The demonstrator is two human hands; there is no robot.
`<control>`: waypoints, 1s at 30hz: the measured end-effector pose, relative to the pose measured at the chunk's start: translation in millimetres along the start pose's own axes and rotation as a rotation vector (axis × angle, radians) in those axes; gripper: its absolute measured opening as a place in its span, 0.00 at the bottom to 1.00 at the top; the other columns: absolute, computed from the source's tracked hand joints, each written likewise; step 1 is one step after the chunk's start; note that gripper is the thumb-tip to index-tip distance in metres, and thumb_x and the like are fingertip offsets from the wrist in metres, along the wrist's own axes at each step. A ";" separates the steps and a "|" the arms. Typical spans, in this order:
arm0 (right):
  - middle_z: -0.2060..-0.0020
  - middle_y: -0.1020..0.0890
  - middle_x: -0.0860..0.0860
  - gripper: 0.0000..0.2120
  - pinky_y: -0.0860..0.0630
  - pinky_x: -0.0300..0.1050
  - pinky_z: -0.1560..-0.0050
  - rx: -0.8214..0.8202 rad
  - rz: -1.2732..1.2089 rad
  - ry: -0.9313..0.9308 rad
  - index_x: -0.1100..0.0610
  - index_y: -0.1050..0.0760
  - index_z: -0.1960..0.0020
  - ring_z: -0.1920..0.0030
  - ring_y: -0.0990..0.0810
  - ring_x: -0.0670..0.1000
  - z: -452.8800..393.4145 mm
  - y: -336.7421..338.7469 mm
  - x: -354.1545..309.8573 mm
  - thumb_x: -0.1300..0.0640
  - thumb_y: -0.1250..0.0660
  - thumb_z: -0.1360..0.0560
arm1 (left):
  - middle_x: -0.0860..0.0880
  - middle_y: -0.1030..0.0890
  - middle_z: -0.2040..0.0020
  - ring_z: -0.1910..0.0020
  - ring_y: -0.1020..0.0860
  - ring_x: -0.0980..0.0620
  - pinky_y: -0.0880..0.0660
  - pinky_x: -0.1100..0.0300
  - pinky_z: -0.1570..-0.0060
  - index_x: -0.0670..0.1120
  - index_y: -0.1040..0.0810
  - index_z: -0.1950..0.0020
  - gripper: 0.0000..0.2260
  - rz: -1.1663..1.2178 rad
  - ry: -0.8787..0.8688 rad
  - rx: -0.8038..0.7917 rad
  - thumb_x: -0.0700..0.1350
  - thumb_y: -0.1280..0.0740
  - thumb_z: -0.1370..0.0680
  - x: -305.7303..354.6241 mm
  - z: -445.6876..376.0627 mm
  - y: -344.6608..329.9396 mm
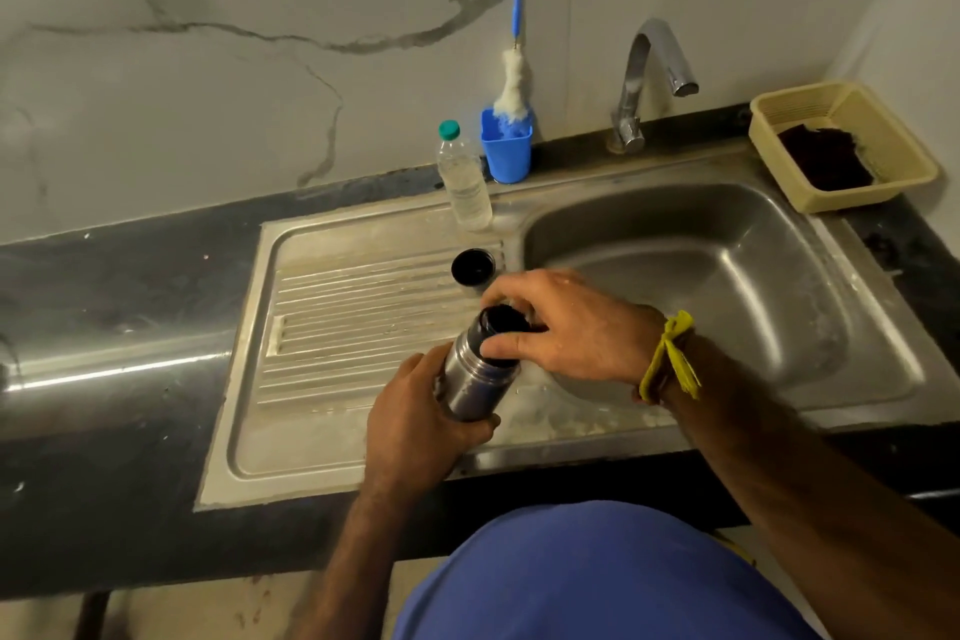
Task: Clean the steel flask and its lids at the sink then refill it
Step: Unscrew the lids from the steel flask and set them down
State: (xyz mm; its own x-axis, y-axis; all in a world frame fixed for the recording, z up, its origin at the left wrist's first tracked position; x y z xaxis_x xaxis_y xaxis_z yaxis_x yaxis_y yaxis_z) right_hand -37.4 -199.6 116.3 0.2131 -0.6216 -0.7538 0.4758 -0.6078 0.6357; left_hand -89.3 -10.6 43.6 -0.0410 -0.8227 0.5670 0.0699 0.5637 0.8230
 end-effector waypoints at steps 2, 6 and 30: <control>0.35 0.28 0.47 0.23 0.28 0.40 0.38 -0.041 -0.027 0.082 0.46 0.25 0.34 0.35 0.28 0.45 0.7 2.2 -3.7 0.57 0.26 0.27 | 0.59 0.21 0.46 0.53 0.23 0.59 0.23 0.60 0.54 0.58 0.25 0.32 0.37 0.002 0.004 0.014 0.56 0.18 0.40 1.3 2.1 1.1; 0.38 0.26 0.45 0.29 0.27 0.40 0.44 0.031 0.005 0.011 0.47 0.30 0.31 0.42 0.25 0.44 -0.6 2.6 -5.1 0.46 0.24 0.29 | 0.60 0.20 0.46 0.54 0.23 0.61 0.28 0.66 0.58 0.57 0.23 0.34 0.36 0.019 0.032 0.041 0.57 0.18 0.40 0.6 3.5 4.0; 0.43 0.20 0.53 0.29 0.21 0.45 0.44 0.077 -0.255 -0.305 0.53 0.26 0.36 0.45 0.19 0.52 -45.6 -65.2 110.8 0.61 0.22 0.34 | 0.52 0.17 0.47 0.50 0.19 0.52 0.18 0.47 0.51 0.51 0.23 0.40 0.31 0.203 0.184 0.185 0.54 0.17 0.40 -37.0 19.0 34.0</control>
State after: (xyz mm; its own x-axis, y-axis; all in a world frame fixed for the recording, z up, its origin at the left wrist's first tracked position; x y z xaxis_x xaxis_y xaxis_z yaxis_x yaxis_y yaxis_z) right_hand -5.9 -206.2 -16.3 -0.1716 -0.5571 -0.8126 0.4125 -0.7896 0.4542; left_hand -104.4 40.4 51.3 0.1367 -0.6825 0.7180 -0.1246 0.7072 0.6960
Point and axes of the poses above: each hand's wrist, its own z-axis away from the middle knuckle, its own y-axis out of the back of the hand, x = y × z, the point moved 4 cm from there along -z, towards the middle knuckle
